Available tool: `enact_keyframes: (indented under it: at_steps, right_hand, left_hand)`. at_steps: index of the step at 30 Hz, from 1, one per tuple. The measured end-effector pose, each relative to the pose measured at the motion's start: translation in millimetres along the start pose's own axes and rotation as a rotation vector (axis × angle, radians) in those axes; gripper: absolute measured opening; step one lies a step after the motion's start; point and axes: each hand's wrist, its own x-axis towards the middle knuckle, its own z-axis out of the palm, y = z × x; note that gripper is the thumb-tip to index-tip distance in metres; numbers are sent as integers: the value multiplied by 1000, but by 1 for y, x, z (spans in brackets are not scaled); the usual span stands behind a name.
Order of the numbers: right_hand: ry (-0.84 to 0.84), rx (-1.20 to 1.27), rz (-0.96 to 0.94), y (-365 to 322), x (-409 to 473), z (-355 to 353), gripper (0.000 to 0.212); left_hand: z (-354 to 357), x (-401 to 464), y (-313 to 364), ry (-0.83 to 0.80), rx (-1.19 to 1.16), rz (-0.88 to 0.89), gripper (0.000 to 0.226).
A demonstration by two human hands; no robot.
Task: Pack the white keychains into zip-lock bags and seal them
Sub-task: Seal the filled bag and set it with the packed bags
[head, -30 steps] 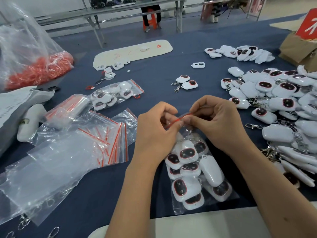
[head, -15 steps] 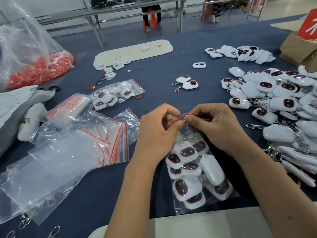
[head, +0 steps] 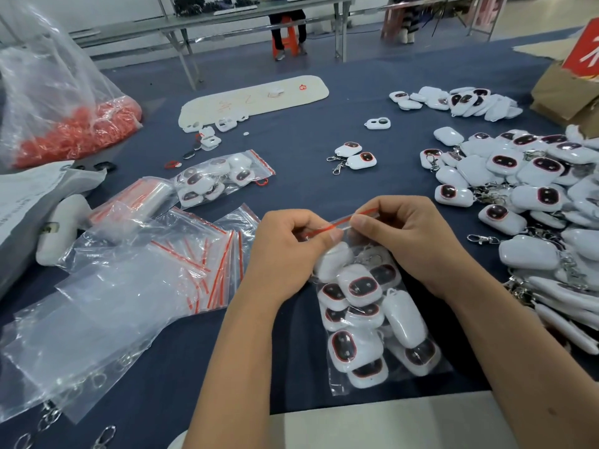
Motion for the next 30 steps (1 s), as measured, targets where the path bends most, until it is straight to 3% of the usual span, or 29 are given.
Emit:
enact_keyframes:
  at_steps: [7,12,17,30]
  right_hand:
    - [108,-37,-3,3,1,1,15]
    - [186,61,60,4,2,-2,15]
    - [83,256,166,0,1,-3,15]
    - [84,57,62,7,3,-2,12]
  left_hand:
    - [-3,-4,2,44,-194,-189,8]
    - [-9,-2,3,42,-399,-358,22]
    - [-9,-2,3,55,-431,-346,16]
    - [-2,-2,1,14,-320,-223,14]
